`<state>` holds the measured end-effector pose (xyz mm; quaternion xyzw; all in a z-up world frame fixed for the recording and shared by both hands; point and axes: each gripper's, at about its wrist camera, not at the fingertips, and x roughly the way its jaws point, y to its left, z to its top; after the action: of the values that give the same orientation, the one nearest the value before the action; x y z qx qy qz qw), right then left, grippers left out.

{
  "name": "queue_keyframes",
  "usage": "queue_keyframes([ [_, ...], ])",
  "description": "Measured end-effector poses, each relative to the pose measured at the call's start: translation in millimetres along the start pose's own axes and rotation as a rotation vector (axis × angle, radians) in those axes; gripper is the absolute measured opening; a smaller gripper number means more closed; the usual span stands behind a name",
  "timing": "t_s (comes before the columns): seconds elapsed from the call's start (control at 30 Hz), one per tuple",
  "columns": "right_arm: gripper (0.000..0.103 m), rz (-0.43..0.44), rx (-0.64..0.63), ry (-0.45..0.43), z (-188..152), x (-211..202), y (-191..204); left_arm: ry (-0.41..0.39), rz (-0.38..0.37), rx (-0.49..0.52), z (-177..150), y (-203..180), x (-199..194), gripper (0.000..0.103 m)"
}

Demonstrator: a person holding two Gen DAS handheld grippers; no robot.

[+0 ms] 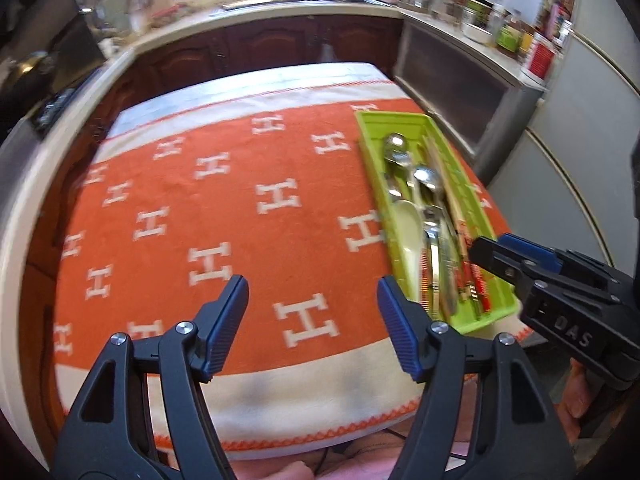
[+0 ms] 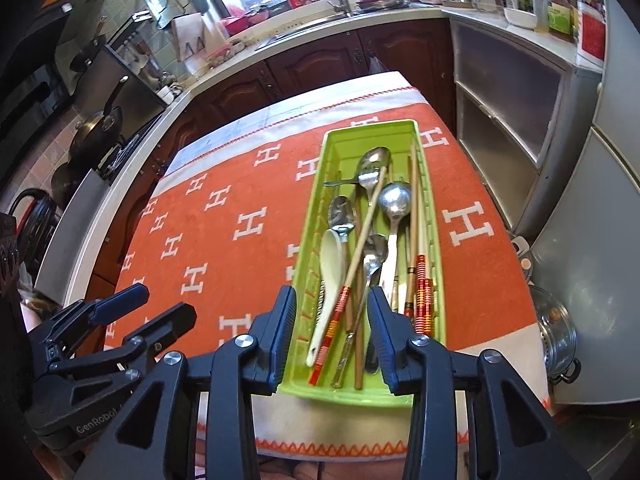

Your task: Organize utensils

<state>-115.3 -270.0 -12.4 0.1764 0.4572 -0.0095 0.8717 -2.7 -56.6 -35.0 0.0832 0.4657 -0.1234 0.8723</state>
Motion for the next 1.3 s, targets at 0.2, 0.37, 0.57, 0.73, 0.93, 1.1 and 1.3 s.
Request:
queue_keyframes([
  [0.2, 0.055, 0.035, -0.053, -0.046, -1, -26, 27, -0.096, 0.100, -0.089, -5, 29, -38, 0.085],
  [0.37, 0.062, 0.067, -0.097, -0.093, 8, -51, 59, -0.122, 0.154, -0.135, -3, 50, -59, 0.086],
  [0.57, 0.068, 0.107, -0.163, -0.144, 11, -78, 101, -0.187, 0.190, -0.194, -6, 69, -82, 0.086],
  [0.73, 0.068, 0.109, -0.179, -0.135, 9, -79, 119, -0.194, 0.191, -0.215, -8, 79, -84, 0.086],
  [0.93, 0.068, 0.102, -0.173, -0.123, 12, -69, 123, -0.182, 0.190, -0.217, -6, 81, -78, 0.086],
  [1.1, 0.068, 0.100, -0.174, -0.120, 13, -65, 126, -0.182, 0.186, -0.217, -6, 82, -77, 0.086],
  [1.3, 0.068, 0.097, -0.174, -0.115, 16, -57, 128, -0.181, 0.187, -0.218, -5, 83, -75, 0.086],
])
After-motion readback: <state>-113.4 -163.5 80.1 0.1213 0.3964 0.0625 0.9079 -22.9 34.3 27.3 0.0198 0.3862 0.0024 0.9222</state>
